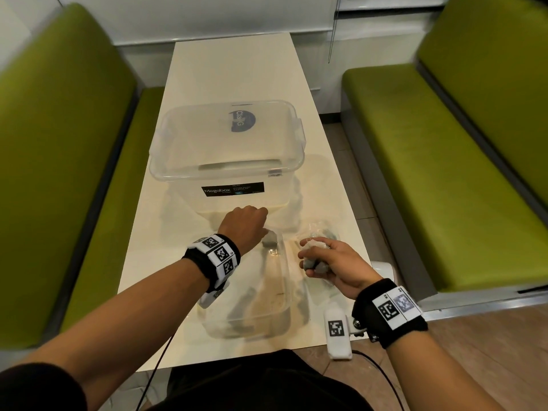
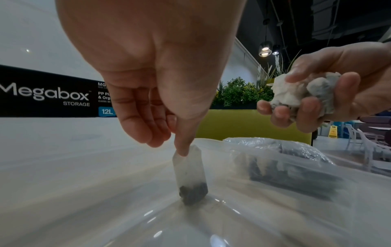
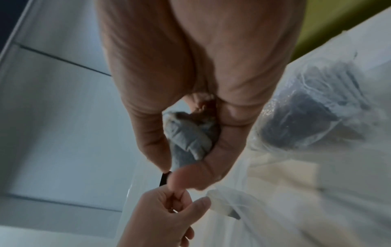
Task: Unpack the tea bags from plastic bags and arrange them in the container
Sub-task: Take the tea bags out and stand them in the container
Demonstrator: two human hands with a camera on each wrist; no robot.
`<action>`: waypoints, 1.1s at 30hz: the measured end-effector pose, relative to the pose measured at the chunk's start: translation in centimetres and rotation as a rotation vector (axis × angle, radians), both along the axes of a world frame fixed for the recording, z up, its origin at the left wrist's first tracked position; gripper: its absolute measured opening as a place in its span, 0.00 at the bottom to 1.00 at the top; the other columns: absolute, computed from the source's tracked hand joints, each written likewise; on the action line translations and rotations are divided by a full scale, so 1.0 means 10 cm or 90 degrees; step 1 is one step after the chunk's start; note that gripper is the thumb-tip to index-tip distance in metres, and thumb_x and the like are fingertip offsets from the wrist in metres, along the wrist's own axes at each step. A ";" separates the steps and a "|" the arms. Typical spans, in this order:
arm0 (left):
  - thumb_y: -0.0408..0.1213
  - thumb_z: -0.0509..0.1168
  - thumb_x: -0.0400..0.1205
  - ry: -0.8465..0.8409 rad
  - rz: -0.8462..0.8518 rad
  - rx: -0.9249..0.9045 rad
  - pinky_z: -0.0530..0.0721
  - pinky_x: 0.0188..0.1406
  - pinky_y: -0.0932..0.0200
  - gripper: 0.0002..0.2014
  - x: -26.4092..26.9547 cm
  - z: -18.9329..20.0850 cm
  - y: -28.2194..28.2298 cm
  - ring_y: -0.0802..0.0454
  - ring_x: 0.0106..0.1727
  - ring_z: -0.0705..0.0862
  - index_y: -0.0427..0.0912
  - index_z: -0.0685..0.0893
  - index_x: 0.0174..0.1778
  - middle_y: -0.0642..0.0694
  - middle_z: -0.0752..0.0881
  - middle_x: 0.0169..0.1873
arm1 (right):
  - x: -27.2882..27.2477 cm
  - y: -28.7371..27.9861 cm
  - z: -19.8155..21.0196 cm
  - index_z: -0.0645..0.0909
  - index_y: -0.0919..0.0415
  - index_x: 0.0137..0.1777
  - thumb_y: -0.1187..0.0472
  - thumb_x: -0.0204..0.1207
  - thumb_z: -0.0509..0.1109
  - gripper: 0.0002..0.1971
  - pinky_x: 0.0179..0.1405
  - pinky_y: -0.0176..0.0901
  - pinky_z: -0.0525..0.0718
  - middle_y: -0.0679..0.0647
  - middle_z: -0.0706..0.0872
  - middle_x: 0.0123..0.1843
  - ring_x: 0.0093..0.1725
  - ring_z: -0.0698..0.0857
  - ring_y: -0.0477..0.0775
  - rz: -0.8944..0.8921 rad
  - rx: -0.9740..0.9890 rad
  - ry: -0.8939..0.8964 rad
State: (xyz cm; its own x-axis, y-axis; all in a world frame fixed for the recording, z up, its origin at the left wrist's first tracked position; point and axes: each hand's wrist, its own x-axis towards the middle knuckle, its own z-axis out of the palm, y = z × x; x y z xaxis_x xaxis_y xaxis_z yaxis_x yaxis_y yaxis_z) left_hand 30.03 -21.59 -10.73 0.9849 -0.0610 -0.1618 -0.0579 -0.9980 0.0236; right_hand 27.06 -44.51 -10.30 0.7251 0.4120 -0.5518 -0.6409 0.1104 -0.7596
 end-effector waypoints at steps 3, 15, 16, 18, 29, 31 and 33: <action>0.50 0.68 0.85 0.005 0.009 -0.020 0.80 0.46 0.47 0.13 -0.02 0.05 0.01 0.36 0.52 0.85 0.43 0.81 0.55 0.41 0.86 0.51 | 0.01 -0.01 0.01 0.83 0.71 0.61 0.77 0.78 0.66 0.13 0.42 0.44 0.91 0.67 0.85 0.47 0.42 0.87 0.59 0.003 0.039 0.020; 0.48 0.73 0.81 0.033 0.042 -0.268 0.80 0.44 0.58 0.07 -0.16 0.30 0.12 0.52 0.45 0.86 0.51 0.84 0.49 0.56 0.87 0.43 | -0.04 0.04 0.04 0.81 0.80 0.65 0.71 0.83 0.69 0.14 0.51 0.51 0.93 0.71 0.87 0.46 0.57 0.90 0.70 0.002 0.071 -0.005; 0.49 0.74 0.81 0.057 0.030 -0.335 0.81 0.44 0.60 0.09 -0.20 0.36 0.10 0.56 0.44 0.87 0.52 0.86 0.52 0.58 0.88 0.44 | -0.04 0.05 0.06 0.81 0.80 0.64 0.70 0.83 0.70 0.14 0.51 0.50 0.93 0.71 0.86 0.46 0.57 0.90 0.71 0.005 0.069 -0.013; 0.51 0.74 0.81 0.120 -0.008 -0.439 0.85 0.46 0.62 0.12 -0.28 0.51 0.04 0.61 0.44 0.88 0.55 0.87 0.58 0.59 0.89 0.47 | -0.05 0.07 0.10 0.82 0.76 0.63 0.69 0.82 0.72 0.13 0.48 0.47 0.92 0.72 0.86 0.48 0.54 0.91 0.69 0.014 0.065 -0.030; 0.44 0.77 0.81 0.086 0.018 -0.580 0.91 0.47 0.53 0.05 -0.53 0.74 -0.05 0.55 0.39 0.90 0.49 0.89 0.48 0.51 0.92 0.38 | -0.09 0.17 0.31 0.83 0.70 0.63 0.63 0.76 0.79 0.18 0.46 0.45 0.91 0.65 0.90 0.48 0.53 0.91 0.64 0.045 0.089 -0.074; 0.42 0.77 0.80 0.065 0.031 -0.586 0.90 0.47 0.50 0.04 -0.55 0.83 -0.04 0.55 0.37 0.89 0.48 0.89 0.46 0.50 0.92 0.36 | -0.10 0.20 0.33 0.83 0.66 0.60 0.66 0.71 0.82 0.19 0.44 0.47 0.91 0.64 0.90 0.48 0.49 0.91 0.62 0.042 0.048 -0.096; 0.41 0.77 0.80 0.047 0.043 -0.583 0.90 0.48 0.49 0.03 -0.58 0.90 -0.01 0.54 0.36 0.89 0.48 0.89 0.45 0.50 0.92 0.36 | -0.11 0.24 0.36 0.83 0.63 0.58 0.69 0.69 0.84 0.19 0.39 0.47 0.90 0.62 0.91 0.45 0.43 0.89 0.59 0.031 0.002 -0.126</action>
